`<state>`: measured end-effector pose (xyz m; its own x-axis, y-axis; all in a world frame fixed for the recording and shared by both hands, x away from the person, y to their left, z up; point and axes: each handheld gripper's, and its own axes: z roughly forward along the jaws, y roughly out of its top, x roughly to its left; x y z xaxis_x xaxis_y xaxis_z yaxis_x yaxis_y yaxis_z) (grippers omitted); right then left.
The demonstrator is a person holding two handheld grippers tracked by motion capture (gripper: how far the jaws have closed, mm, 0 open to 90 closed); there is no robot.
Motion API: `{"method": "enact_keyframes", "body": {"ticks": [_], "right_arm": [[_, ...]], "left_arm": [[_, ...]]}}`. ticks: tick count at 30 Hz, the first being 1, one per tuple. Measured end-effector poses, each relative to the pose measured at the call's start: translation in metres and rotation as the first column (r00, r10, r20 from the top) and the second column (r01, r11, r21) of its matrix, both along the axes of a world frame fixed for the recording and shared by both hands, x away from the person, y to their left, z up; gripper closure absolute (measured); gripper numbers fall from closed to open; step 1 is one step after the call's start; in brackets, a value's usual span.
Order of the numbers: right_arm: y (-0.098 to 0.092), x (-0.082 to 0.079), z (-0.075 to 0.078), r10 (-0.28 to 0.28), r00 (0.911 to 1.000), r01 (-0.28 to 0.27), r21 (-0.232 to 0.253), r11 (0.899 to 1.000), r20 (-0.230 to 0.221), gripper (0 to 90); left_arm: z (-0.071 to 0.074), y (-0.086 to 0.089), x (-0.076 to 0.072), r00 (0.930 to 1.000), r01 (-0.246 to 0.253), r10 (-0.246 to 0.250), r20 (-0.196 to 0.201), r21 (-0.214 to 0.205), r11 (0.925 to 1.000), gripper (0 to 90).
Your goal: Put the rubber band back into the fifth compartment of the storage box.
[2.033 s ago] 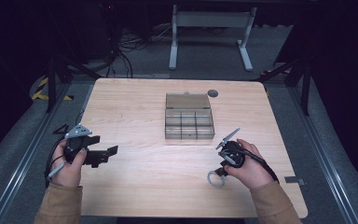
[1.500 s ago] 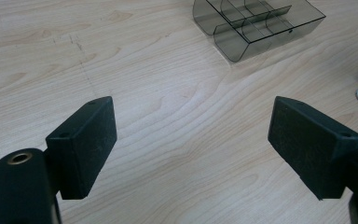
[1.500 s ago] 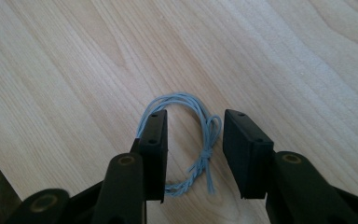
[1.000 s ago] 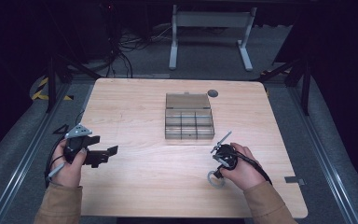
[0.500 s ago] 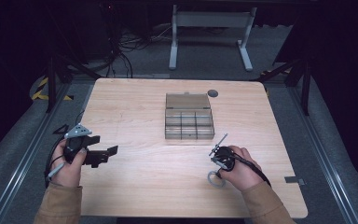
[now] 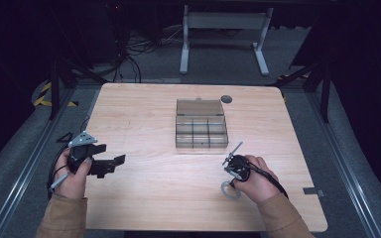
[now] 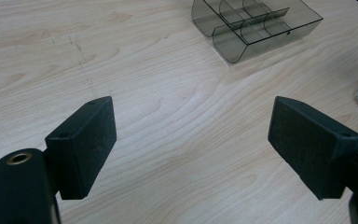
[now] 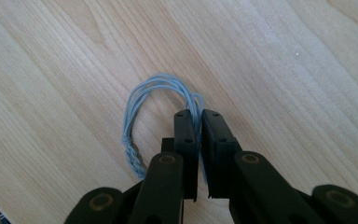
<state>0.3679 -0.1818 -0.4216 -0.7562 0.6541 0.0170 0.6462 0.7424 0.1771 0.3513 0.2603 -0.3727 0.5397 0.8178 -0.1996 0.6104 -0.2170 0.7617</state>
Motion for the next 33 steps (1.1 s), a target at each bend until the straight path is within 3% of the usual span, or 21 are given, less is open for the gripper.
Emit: {"method": "enact_keyframes", "body": {"ticks": [16, 25, 33], "right_arm": [[-0.006, -0.001, 0.020, -0.021, 0.9983, 0.016, 0.076, 0.997, 0.054, 85.7], [-0.005, 0.010, 0.035, -0.008, 0.9991, 0.005, 0.073, 0.997, 0.043, 85.7], [0.000, 0.022, 0.045, 0.004, 0.9981, -0.009, 0.086, 0.996, 0.062, 85.7]], "left_arm": [[-0.001, -0.001, 0.000, 1.0000, -0.005, 0.005, -0.005, -0.001, 1.0000, 16.2], [0.000, -0.001, 0.000, 1.0000, -0.007, 0.007, -0.007, -0.001, 1.0000, 16.1], [0.000, 0.000, -0.001, 0.9999, 0.003, -0.003, -0.010, 0.000, 1.0000, 16.1]]}}
